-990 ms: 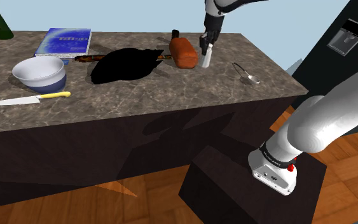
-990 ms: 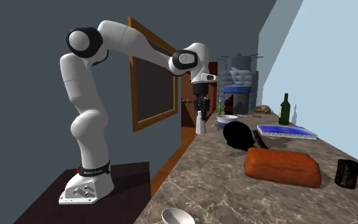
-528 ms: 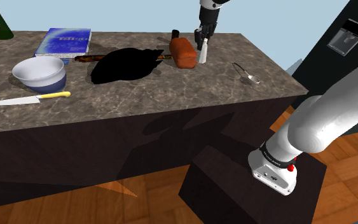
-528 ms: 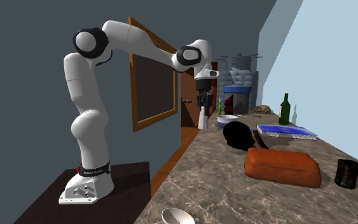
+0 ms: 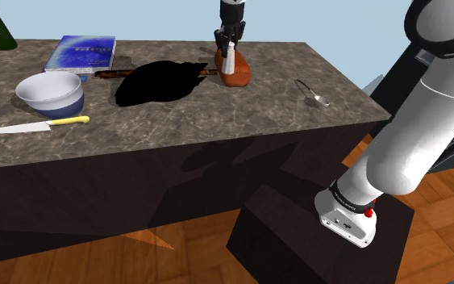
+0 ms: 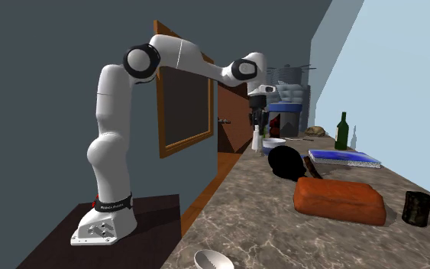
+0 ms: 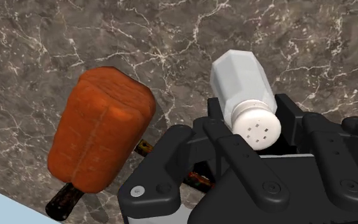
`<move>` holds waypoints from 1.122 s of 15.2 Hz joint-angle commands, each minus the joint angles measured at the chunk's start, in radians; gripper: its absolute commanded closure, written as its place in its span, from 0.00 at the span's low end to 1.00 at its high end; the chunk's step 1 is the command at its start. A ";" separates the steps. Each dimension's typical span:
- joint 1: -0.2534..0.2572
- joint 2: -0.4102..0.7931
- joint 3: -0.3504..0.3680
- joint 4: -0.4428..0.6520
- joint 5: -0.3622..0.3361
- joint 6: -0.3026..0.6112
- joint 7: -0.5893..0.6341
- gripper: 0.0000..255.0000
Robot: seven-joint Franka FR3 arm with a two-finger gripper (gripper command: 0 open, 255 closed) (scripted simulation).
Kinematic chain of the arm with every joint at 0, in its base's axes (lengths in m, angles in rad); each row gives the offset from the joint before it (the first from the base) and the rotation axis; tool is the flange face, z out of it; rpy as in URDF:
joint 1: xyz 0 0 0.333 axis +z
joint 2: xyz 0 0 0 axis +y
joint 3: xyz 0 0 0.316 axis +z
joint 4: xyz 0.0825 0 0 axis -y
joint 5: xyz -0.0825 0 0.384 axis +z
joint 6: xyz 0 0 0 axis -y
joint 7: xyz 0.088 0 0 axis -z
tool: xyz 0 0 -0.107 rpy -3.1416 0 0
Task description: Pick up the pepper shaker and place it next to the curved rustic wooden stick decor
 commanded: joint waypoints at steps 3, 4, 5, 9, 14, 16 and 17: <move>0.026 0.157 0.017 0.219 -0.003 -0.066 0.038 1.00; 0.034 0.202 0.020 0.284 -0.004 -0.087 0.046 1.00; 0.042 0.250 0.023 0.356 -0.005 -0.112 0.054 1.00; 0.041 0.243 0.023 0.292 -0.006 -0.055 0.059 1.00; 0.040 0.241 0.023 0.222 -0.007 0.013 0.065 1.00; 0.040 0.243 0.022 0.197 -0.008 0.039 0.068 1.00; 0.039 0.244 0.022 0.186 -0.008 0.052 0.069 1.00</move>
